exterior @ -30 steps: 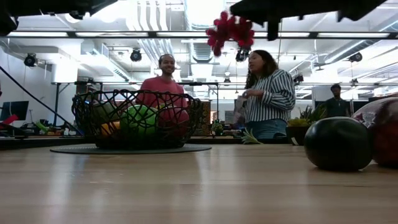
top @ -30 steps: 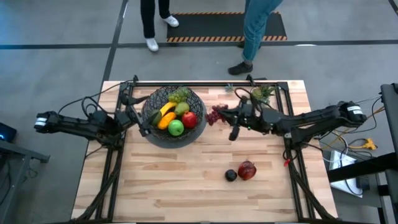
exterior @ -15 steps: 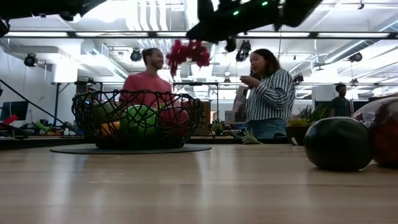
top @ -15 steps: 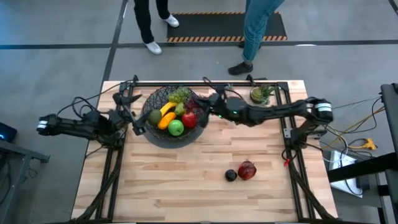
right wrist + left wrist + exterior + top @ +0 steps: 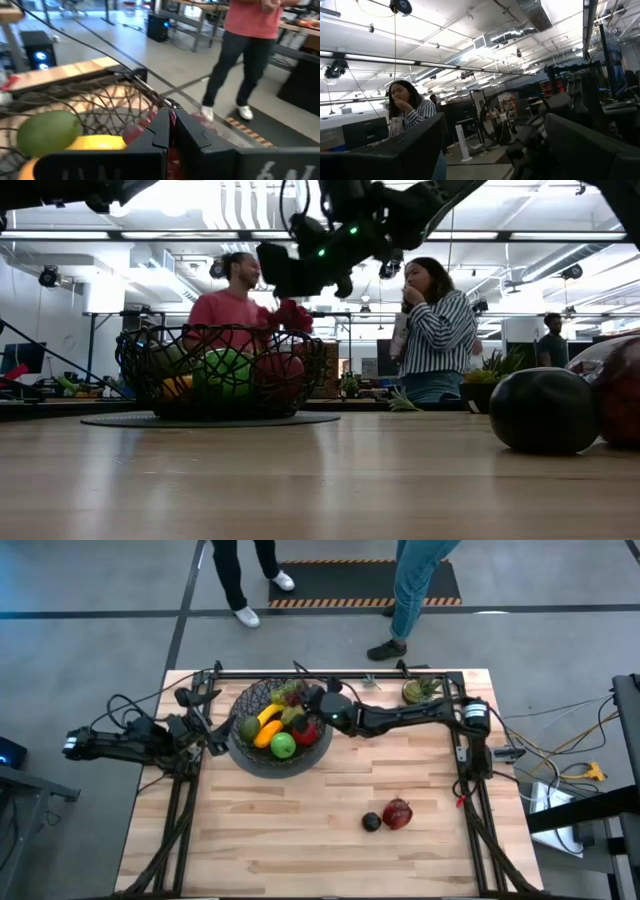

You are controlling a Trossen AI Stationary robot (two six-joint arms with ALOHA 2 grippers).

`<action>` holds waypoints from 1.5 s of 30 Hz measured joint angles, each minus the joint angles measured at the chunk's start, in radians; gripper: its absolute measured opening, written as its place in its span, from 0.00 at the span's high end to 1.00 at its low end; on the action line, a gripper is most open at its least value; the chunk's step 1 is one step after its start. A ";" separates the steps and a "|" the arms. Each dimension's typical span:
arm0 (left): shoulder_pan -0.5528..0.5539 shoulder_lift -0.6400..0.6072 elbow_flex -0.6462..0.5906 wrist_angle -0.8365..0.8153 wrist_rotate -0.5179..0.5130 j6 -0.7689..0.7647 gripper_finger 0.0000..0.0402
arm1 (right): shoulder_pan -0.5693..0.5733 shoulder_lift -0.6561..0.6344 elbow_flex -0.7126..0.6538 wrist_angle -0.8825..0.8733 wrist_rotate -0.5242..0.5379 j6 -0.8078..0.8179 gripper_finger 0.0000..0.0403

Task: Build produce basket
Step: Put the red grapes into the basket, then put the plum into the basket

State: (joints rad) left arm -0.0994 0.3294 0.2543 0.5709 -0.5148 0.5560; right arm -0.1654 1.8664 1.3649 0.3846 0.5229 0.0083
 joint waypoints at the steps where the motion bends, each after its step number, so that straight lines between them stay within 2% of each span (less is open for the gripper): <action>1: 0.000 0.000 0.000 0.001 0.000 0.000 0.20 | 0.000 0.011 0.011 -0.019 0.009 0.006 0.98; 6: 0.000 0.000 0.000 -0.005 0.000 0.000 0.20 | 0.001 0.054 0.053 -0.097 0.052 0.020 0.98; 19: 0.000 -0.004 0.000 -0.005 -0.016 0.000 0.20 | 0.013 0.062 0.103 -0.351 0.045 0.169 0.98; 24: 0.000 -0.004 0.000 -0.005 -0.016 0.000 0.20 | 0.012 0.055 0.103 -0.384 -0.002 0.222 0.98; 30: 0.000 -0.005 0.000 -0.006 -0.015 0.000 0.20 | 0.012 0.060 0.103 -0.388 -0.006 0.269 0.97; 34: 0.000 -0.004 0.000 -0.006 -0.015 -0.001 0.20 | 0.010 0.066 0.103 -0.391 -0.002 0.280 0.90; 45: 0.000 -0.002 0.000 -0.006 -0.015 -0.002 0.20 | 0.010 0.022 0.104 -0.403 0.002 0.264 0.62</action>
State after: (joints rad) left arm -0.0998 0.3271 0.2543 0.5648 -0.5297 0.5538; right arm -0.1555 1.8883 1.4685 -0.0183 0.5251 0.2722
